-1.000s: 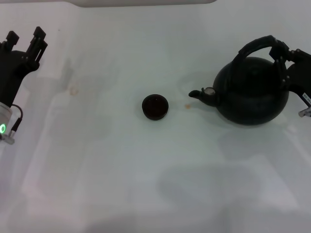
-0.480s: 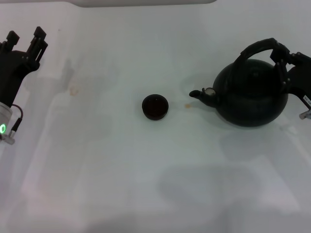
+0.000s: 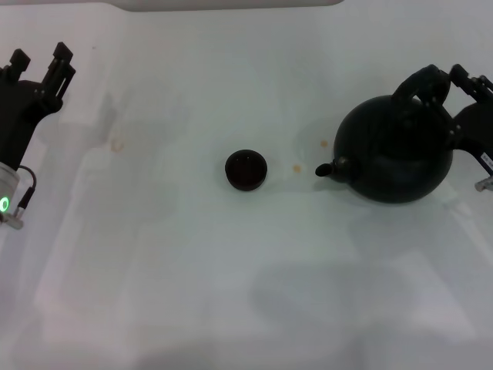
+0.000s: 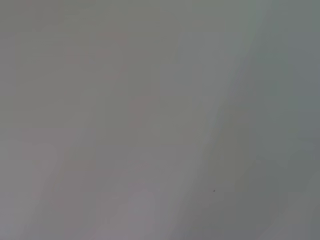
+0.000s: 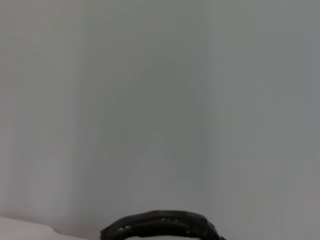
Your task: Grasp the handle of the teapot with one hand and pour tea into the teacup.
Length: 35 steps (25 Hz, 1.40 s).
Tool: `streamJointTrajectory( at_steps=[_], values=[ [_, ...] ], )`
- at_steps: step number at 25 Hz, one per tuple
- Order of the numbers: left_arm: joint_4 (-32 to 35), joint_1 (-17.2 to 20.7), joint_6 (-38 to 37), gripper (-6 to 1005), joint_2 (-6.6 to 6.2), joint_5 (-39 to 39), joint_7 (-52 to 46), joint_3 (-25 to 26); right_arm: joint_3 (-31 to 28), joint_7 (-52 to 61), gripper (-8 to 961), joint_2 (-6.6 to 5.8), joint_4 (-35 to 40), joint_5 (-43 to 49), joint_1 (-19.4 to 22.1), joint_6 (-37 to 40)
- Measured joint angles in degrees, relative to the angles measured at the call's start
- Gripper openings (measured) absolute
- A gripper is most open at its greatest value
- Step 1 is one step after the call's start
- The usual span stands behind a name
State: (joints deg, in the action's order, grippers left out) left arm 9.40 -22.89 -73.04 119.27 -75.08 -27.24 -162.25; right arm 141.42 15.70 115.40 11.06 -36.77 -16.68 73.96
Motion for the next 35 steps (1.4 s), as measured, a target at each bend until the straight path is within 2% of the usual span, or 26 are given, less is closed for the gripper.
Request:
streamJointTrajectory(
  at_steps=[4,8,12,15,21,35],
  values=[
    [0.0,0.0,0.0,760,0.0,0.2,0.0,-0.2,-0.1,1.4,585,0.0,-0.1,0.0,1.5,2.8],
    [0.0,-0.1,0.2,760,0.0,0.3,0.1,-0.3,-1.2,2.2,755,0.0,-0.6,-0.4,5.2,8.6],
    [0.0,-0.1,0.3,760,0.0,0.1,0.4,-0.1,-2.6,2.1,753,0.16,-1.2,-0.6,7.0,10.1],
    [0.2,-0.3,0.3,760,0.0,0.3,0.5,-0.4,-6.6,2.6,751,0.45,-1.5,-0.8,8.1,9.9],
    [0.9,-0.3,1.2,760,0.0,0.3,-1.4,-0.5,-9.9,6.3,747,0.53,-1.1,-2.5,8.2,8.3],
    [0.8,-0.2,3.3,760,0.0,0.0,-1.1,-0.1,-10.6,1.3,742,0.62,-1.6,-4.8,7.8,5.4]
  ],
)
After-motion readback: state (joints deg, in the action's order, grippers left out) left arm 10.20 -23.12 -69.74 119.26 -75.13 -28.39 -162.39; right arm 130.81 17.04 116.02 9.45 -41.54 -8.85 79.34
